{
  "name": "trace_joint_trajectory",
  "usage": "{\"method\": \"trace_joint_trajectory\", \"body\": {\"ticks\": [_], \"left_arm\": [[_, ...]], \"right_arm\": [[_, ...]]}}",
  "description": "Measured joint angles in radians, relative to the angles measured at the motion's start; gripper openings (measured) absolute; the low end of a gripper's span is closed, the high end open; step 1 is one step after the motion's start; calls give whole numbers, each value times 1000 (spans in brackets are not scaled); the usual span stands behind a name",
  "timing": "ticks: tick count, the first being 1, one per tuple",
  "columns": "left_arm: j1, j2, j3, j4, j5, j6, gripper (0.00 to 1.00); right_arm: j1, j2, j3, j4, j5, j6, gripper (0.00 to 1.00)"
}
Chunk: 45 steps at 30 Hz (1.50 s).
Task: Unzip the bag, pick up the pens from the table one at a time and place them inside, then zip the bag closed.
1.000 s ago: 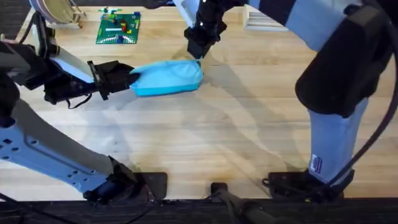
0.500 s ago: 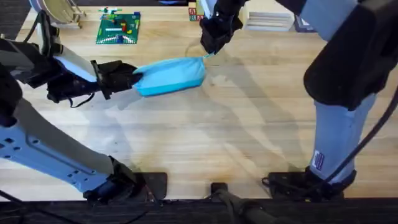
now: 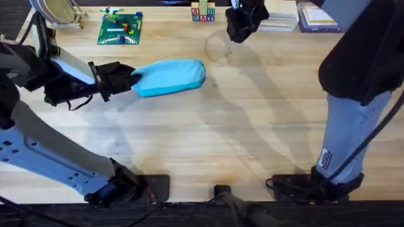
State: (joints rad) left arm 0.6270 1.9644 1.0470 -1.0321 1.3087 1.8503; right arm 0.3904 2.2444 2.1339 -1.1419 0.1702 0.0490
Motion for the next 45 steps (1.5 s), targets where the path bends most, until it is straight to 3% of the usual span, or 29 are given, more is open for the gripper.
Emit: {"method": "trace_joint_trajectory", "body": {"ticks": [27, 38, 45], "left_arm": [[0, 0, 0, 0, 0, 0, 41], [0, 0, 0, 0, 0, 0, 42], [0, 0, 0, 0, 0, 0, 42]], "right_arm": [[17, -12, -2, -4, 10, 0, 33], [61, -249, -1, -59, 10, 0, 32], [96, -322, -1, -131, 10, 0, 34]]}}
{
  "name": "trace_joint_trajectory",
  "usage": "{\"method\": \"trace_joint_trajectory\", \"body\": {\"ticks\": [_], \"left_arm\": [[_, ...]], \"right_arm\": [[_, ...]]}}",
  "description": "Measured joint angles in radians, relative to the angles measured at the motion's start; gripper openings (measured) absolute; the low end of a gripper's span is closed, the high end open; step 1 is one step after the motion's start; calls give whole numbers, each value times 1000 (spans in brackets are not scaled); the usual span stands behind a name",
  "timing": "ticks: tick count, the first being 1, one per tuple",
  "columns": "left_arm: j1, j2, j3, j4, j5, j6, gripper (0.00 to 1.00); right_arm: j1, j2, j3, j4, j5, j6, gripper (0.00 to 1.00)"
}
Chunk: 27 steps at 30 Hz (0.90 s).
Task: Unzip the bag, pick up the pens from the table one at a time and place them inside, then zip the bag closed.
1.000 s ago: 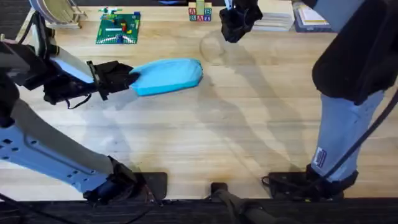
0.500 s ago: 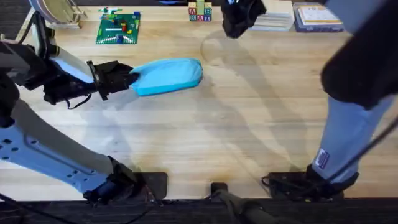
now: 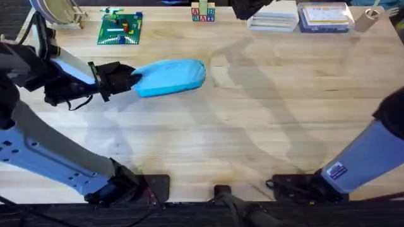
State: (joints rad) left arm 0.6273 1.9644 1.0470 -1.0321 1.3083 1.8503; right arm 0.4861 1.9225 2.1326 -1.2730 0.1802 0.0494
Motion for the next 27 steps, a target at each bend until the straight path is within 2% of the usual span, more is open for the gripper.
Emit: {"method": "trace_joint_trajectory", "body": {"ticks": [9, 13, 16, 19, 23, 27], "left_arm": [[0, 0, 0, 0, 0, 0, 42], [0, 0, 0, 0, 0, 0, 41], [0, 0, 0, 0, 0, 0, 42], [0, 0, 0, 0, 0, 0, 42], [0, 0, 0, 0, 0, 0, 42], [0, 0, 0, 0, 0, 0, 42]], "right_arm": [[7, -107, -2, -76, -4, 26, 34], [7, -161, -46, -73, -8, 37, 36], [7, -211, -136, -42, -16, 42, 36], [8, -283, -279, 36, -28, 56, 34], [8, -407, -485, 149, -86, 63, 34], [8, -533, -631, 209, -151, 68, 35]]}}
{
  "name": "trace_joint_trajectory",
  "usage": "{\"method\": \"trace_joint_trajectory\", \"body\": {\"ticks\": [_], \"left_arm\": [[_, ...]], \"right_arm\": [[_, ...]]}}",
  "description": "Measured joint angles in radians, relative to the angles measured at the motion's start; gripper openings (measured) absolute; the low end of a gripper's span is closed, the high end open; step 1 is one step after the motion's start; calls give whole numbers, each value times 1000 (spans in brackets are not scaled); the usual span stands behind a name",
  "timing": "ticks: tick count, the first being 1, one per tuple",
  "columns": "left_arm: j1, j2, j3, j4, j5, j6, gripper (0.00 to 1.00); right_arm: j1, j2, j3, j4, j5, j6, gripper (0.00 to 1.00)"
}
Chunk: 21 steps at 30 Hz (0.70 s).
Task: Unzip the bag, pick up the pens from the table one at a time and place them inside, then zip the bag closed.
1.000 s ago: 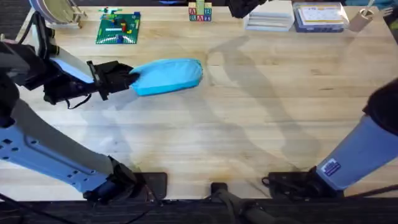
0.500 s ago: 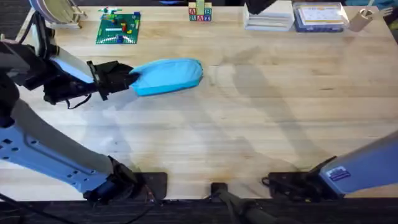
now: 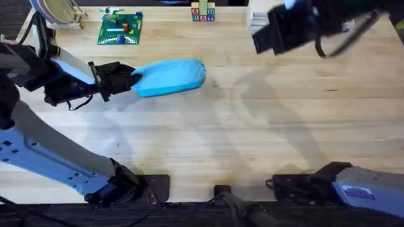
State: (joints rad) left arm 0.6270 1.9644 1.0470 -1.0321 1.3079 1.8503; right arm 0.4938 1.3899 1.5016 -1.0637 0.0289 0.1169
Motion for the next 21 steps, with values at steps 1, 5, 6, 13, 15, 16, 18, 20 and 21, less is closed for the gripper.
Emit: {"method": "trace_joint_trajectory", "body": {"ticks": [1, 5, 6, 13, 15, 16, 18, 20, 21], "left_arm": [[0, 0, 0, 0, 0, 0, 42], [0, 0, 0, 0, 0, 0, 42], [0, 0, 0, 0, 0, 0, 42], [0, 0, 0, 0, 0, 0, 42], [0, 0, 0, 0, 0, 0, 42], [0, 0, 0, 0, 0, 1, 54], [1, 0, 0, 3, 1, 1, 332], [6, 0, 0, 4, 2, 0, 656], [7, 0, 0, 4, 2, 0, 809]], "right_arm": [[0, -27, -26, 4, -16, 8, 103], [8, -97, -74, 5, -50, 10, 669], [13, -107, -76, 5, -55, 11, 819], [69, -138, -78, 5, -74, 10, 996], [90, -140, -78, 4, -75, 10, 996], [92, -140, -78, 3, -75, 10, 996], [92, -140, -78, 3, -75, 10, 998], [92, -140, -78, 3, -75, 10, 998], [92, -140, -78, 3, -75, 10, 998]]}}
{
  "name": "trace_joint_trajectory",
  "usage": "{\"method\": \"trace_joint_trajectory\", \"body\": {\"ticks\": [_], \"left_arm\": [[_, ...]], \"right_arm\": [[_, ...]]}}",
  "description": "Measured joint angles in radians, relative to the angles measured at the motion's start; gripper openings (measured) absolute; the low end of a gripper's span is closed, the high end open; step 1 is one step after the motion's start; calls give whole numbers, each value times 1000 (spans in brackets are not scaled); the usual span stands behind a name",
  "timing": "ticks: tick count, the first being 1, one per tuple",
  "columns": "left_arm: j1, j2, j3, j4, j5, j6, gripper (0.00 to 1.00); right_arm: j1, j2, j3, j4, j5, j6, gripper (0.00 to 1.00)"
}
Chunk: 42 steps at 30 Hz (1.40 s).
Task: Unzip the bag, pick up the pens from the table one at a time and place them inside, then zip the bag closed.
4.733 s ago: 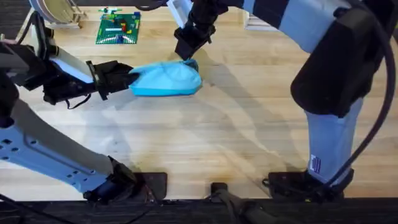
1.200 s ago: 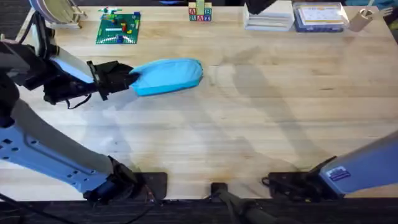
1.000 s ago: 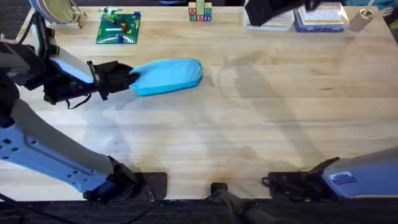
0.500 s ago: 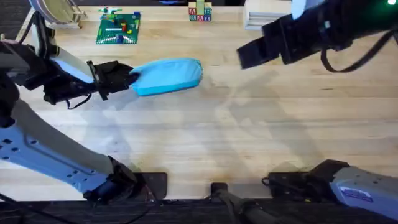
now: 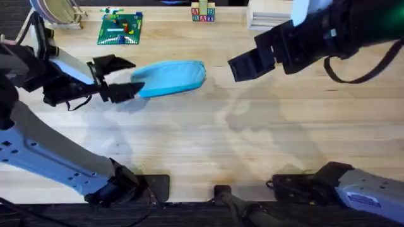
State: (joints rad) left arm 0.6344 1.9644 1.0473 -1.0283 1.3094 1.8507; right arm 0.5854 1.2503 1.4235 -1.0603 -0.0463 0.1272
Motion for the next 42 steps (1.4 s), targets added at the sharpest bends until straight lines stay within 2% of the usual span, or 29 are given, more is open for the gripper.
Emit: {"method": "trace_joint_trajectory", "body": {"ticks": [1, 3, 17, 23, 29, 35, 42], "left_arm": [[2, 0, 0, -1, 0, -2, 942], [4, 0, 0, 0, 0, -3, 989], [4, 0, 0, 34, 0, -3, 992], [4, 0, 0, -1, -3, -2, 995], [4, -12, 0, -47, -72, -3, 995], [4, -130, 0, -69, -126, -3, 995], [4, -293, 0, -160, -184, -2, 995]], "right_arm": [[0, 0, 0, 0, 0, 0, 998], [0, 0, 0, 0, 0, 0, 998], [0, 0, 0, 0, 0, 0, 997], [0, 0, 0, 0, 0, 0, 998], [0, 0, 0, 0, 0, 0, 998], [0, 0, 0, 0, 0, 0, 998], [0, 0, 0, 0, 0, 0, 998]]}}
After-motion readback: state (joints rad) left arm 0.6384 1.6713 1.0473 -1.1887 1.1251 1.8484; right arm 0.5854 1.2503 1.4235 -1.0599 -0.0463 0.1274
